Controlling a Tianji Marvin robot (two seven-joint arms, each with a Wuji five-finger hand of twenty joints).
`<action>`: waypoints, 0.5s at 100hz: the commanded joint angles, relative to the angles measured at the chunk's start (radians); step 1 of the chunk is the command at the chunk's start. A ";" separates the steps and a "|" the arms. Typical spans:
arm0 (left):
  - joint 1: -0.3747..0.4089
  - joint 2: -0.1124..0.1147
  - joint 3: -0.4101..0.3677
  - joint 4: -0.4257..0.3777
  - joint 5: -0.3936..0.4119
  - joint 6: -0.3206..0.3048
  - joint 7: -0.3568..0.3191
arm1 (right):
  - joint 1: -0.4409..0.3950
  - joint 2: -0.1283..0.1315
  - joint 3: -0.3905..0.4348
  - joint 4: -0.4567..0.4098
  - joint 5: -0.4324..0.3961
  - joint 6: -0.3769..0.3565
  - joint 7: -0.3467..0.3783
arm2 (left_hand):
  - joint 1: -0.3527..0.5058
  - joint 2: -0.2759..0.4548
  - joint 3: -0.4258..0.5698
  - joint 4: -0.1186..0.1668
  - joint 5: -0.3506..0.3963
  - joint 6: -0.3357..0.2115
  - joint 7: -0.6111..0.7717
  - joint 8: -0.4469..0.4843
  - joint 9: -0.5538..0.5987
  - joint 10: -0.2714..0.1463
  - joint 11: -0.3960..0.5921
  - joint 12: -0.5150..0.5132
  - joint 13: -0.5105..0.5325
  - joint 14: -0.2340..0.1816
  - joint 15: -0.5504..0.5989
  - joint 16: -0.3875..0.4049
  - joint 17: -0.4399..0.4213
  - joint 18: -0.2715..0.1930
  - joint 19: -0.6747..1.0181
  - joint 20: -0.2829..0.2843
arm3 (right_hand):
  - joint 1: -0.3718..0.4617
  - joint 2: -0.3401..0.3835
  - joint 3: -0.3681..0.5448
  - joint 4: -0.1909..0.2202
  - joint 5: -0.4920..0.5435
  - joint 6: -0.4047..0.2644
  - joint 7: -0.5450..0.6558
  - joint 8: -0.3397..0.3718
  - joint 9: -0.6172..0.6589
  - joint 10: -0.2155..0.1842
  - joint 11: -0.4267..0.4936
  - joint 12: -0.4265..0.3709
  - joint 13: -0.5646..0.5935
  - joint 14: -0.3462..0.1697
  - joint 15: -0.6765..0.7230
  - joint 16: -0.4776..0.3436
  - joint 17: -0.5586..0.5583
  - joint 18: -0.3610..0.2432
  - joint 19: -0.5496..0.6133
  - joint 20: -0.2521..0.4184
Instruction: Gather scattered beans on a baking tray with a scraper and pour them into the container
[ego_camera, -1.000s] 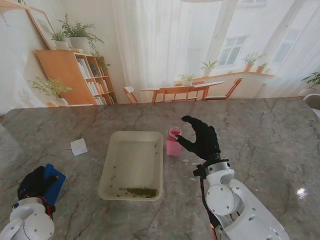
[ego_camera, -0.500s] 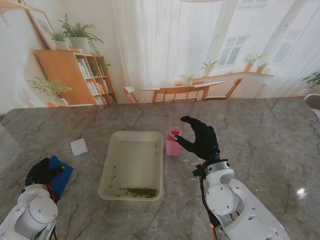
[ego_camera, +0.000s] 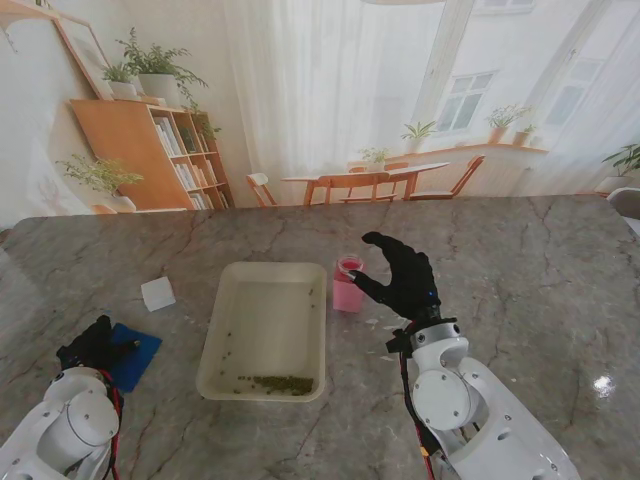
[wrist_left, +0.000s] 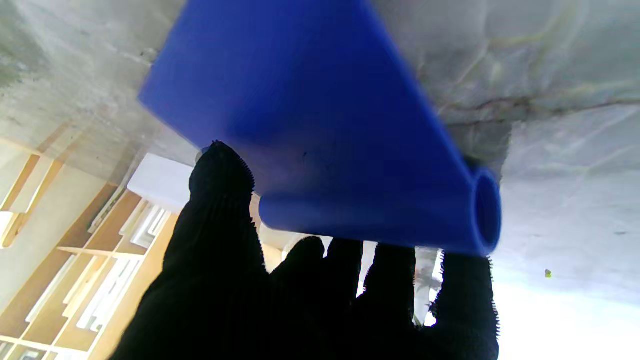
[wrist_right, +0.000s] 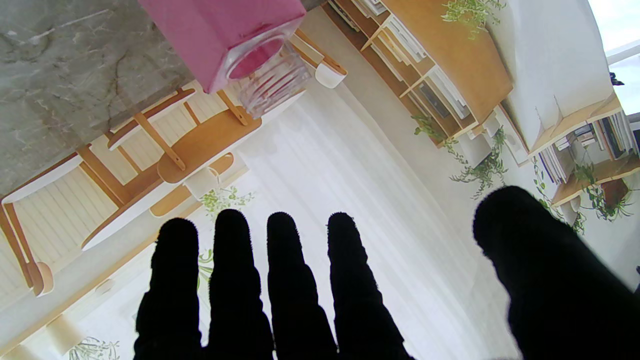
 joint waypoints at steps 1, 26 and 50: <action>0.018 0.000 0.004 0.020 -0.001 0.000 -0.002 | -0.001 0.002 0.001 0.002 0.000 -0.004 0.014 | 0.000 0.043 0.015 0.102 -0.053 0.051 -0.018 -0.015 -0.056 0.013 -0.023 -0.028 -0.055 0.064 -0.042 -0.042 -0.036 0.008 -0.069 -0.054 | 0.002 0.023 -0.018 0.035 0.019 -0.027 0.011 -0.019 0.009 -0.016 -0.017 -0.004 0.015 -0.013 -0.011 0.018 -0.004 0.005 -0.012 0.017; 0.046 -0.002 -0.029 -0.024 0.056 -0.093 0.057 | 0.000 0.002 0.000 0.003 -0.001 -0.006 0.015 | -0.064 0.095 0.012 0.102 -0.118 0.055 -0.032 -0.042 -0.151 0.009 -0.039 -0.062 -0.152 0.013 -0.080 -0.100 -0.093 -0.070 -0.221 -0.094 | 0.002 0.023 -0.018 0.035 0.021 -0.030 0.012 -0.019 0.012 -0.014 -0.017 -0.004 0.016 -0.013 -0.011 0.018 -0.004 0.005 -0.012 0.017; 0.089 -0.006 -0.071 -0.190 0.056 -0.168 0.059 | 0.000 0.002 0.000 0.003 -0.002 -0.008 0.013 | -0.064 0.116 0.011 0.102 -0.104 0.063 -0.024 -0.043 -0.138 0.025 -0.030 -0.065 -0.145 0.007 -0.075 -0.108 -0.079 -0.106 -0.243 -0.102 | 0.002 0.023 -0.018 0.035 0.022 -0.030 0.013 -0.019 0.011 -0.015 -0.018 -0.004 0.015 -0.013 -0.012 0.018 -0.004 0.005 -0.012 0.017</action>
